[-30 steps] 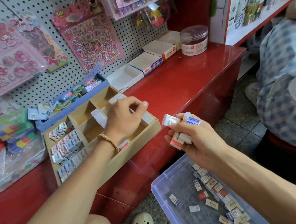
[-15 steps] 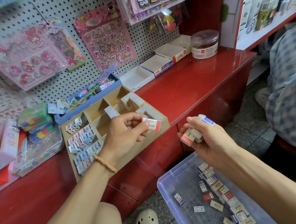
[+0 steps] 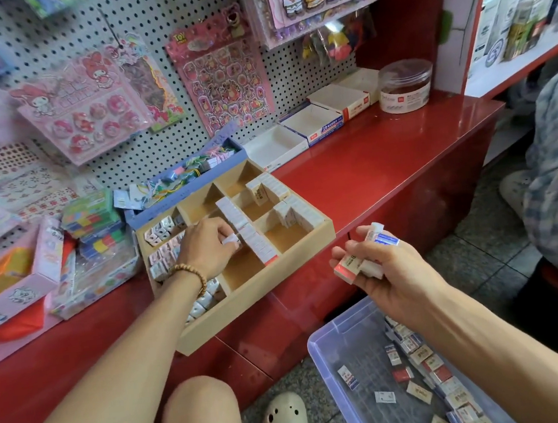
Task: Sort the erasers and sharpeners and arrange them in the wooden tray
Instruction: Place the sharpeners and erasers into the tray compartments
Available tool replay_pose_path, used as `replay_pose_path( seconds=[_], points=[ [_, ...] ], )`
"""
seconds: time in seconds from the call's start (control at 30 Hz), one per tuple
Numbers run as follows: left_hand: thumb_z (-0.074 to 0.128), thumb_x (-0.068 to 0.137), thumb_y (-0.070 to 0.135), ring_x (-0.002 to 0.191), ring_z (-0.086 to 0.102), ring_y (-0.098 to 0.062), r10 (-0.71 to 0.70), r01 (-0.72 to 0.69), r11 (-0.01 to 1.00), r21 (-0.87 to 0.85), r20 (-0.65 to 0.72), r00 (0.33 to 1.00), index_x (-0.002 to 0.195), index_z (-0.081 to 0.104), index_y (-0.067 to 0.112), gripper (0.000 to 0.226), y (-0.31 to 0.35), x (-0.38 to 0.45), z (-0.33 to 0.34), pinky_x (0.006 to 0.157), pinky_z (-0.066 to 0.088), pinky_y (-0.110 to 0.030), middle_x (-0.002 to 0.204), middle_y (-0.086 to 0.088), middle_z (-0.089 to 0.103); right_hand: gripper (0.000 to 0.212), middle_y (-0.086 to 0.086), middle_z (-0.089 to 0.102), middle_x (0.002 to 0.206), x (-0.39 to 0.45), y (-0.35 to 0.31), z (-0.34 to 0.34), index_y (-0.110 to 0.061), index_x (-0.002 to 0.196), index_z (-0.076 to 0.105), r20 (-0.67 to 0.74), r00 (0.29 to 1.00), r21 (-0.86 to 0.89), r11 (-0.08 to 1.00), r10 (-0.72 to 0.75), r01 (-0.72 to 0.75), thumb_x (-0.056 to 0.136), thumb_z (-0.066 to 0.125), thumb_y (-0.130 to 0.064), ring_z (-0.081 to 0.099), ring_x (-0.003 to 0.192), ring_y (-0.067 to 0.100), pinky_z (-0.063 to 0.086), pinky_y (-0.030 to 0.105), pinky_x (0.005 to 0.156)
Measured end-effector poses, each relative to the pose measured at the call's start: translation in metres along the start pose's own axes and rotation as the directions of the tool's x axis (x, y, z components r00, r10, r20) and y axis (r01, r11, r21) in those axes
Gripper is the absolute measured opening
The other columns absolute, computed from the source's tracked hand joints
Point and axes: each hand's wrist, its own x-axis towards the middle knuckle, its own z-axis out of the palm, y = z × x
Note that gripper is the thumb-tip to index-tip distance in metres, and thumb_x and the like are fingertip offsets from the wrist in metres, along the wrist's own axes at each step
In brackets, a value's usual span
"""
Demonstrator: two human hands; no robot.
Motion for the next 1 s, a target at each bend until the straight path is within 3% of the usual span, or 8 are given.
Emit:
replay_pose_path(
  seconds=[0.27, 0.37, 0.53, 0.63, 0.73, 0.87, 0.93, 1.0],
  points=[
    [0.071, 0.079, 0.007, 0.086, 0.061, -0.021, 0.090, -0.088, 0.995, 0.039, -0.049, 0.995, 0.073, 0.059, 0.026, 0.023, -0.006, 0.010, 0.016, 0.077, 0.052, -0.034, 0.083, 0.002, 0.060, 0.023, 0.014, 0.067, 0.077, 0.008, 0.002, -0.008, -0.007, 0.102, 0.057, -0.032, 0.999, -0.036, 0.999, 0.027, -0.028, 0.087, 0.062, 0.010, 0.072, 0.077, 0.025, 0.063, 0.036, 0.062],
    [0.072, 0.080, 0.014, 0.086, 0.057, -0.018, 0.090, -0.088, 0.994, 0.059, -0.038, 0.995, 0.085, 0.062, 0.025, 0.017, -0.004, 0.006, 0.013, 0.074, 0.050, -0.035, 0.088, 0.004, 0.057, 0.020, 0.010, 0.069, 0.070, 0.010, 0.004, -0.007, -0.008, 0.096, 0.058, -0.024, 1.000, -0.086, 0.996, 0.012, -0.014, 0.087, 0.063, 0.009, 0.071, 0.072, 0.021, 0.063, 0.037, 0.067],
    [0.068, 0.086, 0.025, 0.071, 0.060, -0.012, 0.155, -0.201, 0.970, -0.136, -0.290, 0.944, 0.079, 0.069, 0.019, 0.009, 0.024, -0.021, -0.002, 0.067, 0.052, -0.033, 0.074, 0.009, 0.063, 0.017, 0.009, 0.071, 0.070, 0.008, 0.006, -0.004, -0.008, 0.089, 0.059, 0.001, 1.000, -0.121, 0.992, -0.024, 0.024, 0.089, 0.062, 0.009, 0.072, 0.071, 0.020, 0.062, 0.032, 0.062],
    [0.070, 0.084, 0.041, 0.065, 0.064, 0.000, 0.176, -0.189, 0.887, -0.422, -0.071, 0.982, 0.080, 0.070, 0.023, 0.018, 0.057, -0.052, 0.000, 0.060, 0.053, -0.022, 0.068, 0.012, 0.067, 0.018, 0.010, 0.070, 0.073, 0.007, 0.008, -0.001, -0.008, 0.087, 0.059, 0.004, 0.999, -0.127, 0.991, -0.039, 0.039, 0.089, 0.062, 0.009, 0.071, 0.073, 0.021, 0.062, 0.032, 0.064],
    [0.075, 0.074, 0.049, 0.063, 0.069, -0.011, 0.218, -0.055, 0.813, -0.580, 0.215, 0.952, 0.089, 0.068, 0.027, 0.028, 0.082, -0.077, 0.013, 0.064, 0.059, -0.038, 0.069, 0.005, 0.072, 0.019, 0.013, 0.068, 0.074, 0.006, 0.008, 0.002, -0.008, 0.083, 0.058, 0.021, 0.998, -0.130, 0.990, -0.060, 0.062, 0.089, 0.060, 0.010, 0.068, 0.072, 0.023, 0.061, 0.032, 0.065],
    [0.079, 0.077, 0.022, 0.066, 0.069, -0.020, 0.237, -0.094, 0.776, -0.624, 0.150, 0.960, 0.086, 0.070, 0.022, 0.013, 0.094, -0.093, 0.020, 0.067, 0.059, -0.044, 0.069, 0.002, 0.071, 0.013, 0.013, 0.065, 0.077, 0.003, 0.005, 0.000, -0.008, 0.086, 0.059, 0.031, 0.998, -0.170, 0.983, -0.062, 0.066, 0.090, 0.060, 0.004, 0.066, 0.069, 0.020, 0.059, 0.033, 0.067],
    [0.078, 0.077, 0.017, 0.066, 0.070, -0.020, 0.231, -0.089, 0.771, -0.630, 0.146, 0.962, 0.086, 0.070, 0.022, 0.013, 0.091, -0.093, 0.014, 0.069, 0.059, -0.046, 0.067, 0.003, 0.071, 0.006, 0.013, 0.065, 0.081, 0.004, 0.003, -0.002, -0.006, 0.089, 0.060, 0.014, 1.000, -0.163, 0.986, -0.014, 0.016, 0.094, 0.061, -0.005, 0.067, 0.070, 0.019, 0.060, 0.038, 0.074],
    [0.077, 0.079, 0.015, 0.064, 0.071, -0.018, 0.193, -0.070, 0.775, -0.628, 0.129, 0.973, 0.087, 0.070, 0.024, 0.014, 0.081, -0.088, 0.006, 0.068, 0.060, -0.045, 0.069, 0.002, 0.071, 0.010, 0.010, 0.064, 0.079, 0.005, 0.003, -0.005, -0.006, 0.092, 0.061, -0.026, 0.999, -0.163, 0.986, 0.042, -0.046, 0.096, 0.063, -0.016, 0.065, 0.067, 0.017, 0.062, 0.035, 0.067]
  ],
)
